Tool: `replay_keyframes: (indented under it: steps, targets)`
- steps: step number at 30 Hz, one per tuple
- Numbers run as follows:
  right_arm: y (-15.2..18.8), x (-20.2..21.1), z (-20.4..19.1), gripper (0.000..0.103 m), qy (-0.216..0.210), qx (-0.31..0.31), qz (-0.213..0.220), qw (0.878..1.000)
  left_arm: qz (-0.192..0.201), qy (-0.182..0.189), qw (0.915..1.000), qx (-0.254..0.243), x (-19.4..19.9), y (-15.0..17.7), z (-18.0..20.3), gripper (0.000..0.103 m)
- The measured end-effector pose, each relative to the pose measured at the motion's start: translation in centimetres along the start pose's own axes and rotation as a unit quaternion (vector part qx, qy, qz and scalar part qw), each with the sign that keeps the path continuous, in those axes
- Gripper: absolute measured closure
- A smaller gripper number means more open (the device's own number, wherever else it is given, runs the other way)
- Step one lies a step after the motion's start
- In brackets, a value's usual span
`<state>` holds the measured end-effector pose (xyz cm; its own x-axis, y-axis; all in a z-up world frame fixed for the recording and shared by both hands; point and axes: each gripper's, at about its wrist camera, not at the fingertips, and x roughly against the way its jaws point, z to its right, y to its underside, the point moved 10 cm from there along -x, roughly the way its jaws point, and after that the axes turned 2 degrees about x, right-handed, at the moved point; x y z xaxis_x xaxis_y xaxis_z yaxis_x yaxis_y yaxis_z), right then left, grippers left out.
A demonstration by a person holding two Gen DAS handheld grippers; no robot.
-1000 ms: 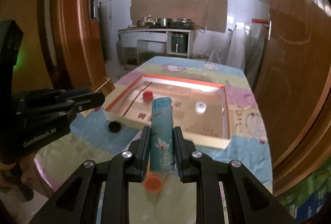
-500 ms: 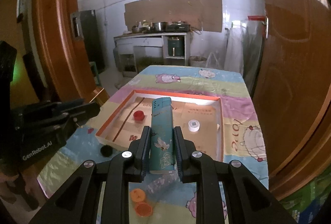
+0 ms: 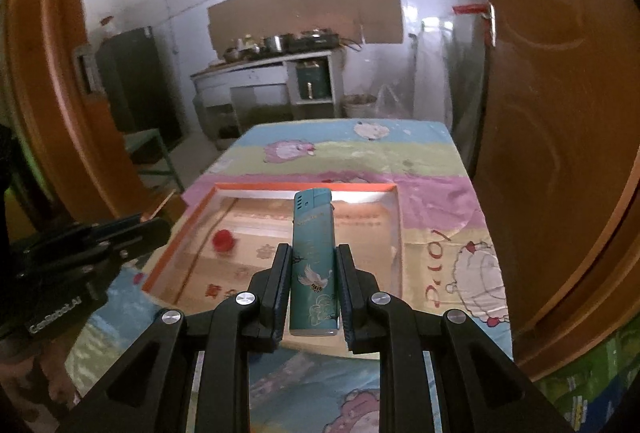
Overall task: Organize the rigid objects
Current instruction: 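Lift the gold pack and blue lighter with both grippers over the box lid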
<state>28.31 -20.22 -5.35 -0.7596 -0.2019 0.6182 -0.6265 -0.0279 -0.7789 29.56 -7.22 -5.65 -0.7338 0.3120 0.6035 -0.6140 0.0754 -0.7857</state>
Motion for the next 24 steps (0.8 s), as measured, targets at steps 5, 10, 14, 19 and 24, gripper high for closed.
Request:
replay_keyframes:
  steps: [5,10,14,19,24]
  targets:
    - [0.5,-2.2,1.7,0.081,0.015,-0.009,-0.017,1.000,-0.012,-0.006,0.9999,0.000,-1.9,0.5,0.0,0.085]
    - [1.1,-4.5,2.7,0.081,0.021,-0.014,-0.033,0.999,-0.025,-0.012,0.9996,0.001,-3.8,1.1,-0.2,0.085]
    - [1.5,-6.0,3.2,0.081,0.024,-0.017,-0.045,0.999,-0.039,-0.015,0.9991,0.003,-5.4,1.5,-0.5,0.085]
    - [1.8,-7.4,3.7,0.081,0.027,-0.023,-0.055,0.998,-0.050,-0.021,0.9985,0.000,-7.0,2.0,-0.6,0.085]
    - [2.1,-8.4,4.3,0.081,0.029,-0.027,-0.062,0.997,-0.058,-0.026,0.9980,0.000,-8.2,2.0,-0.9,0.085]
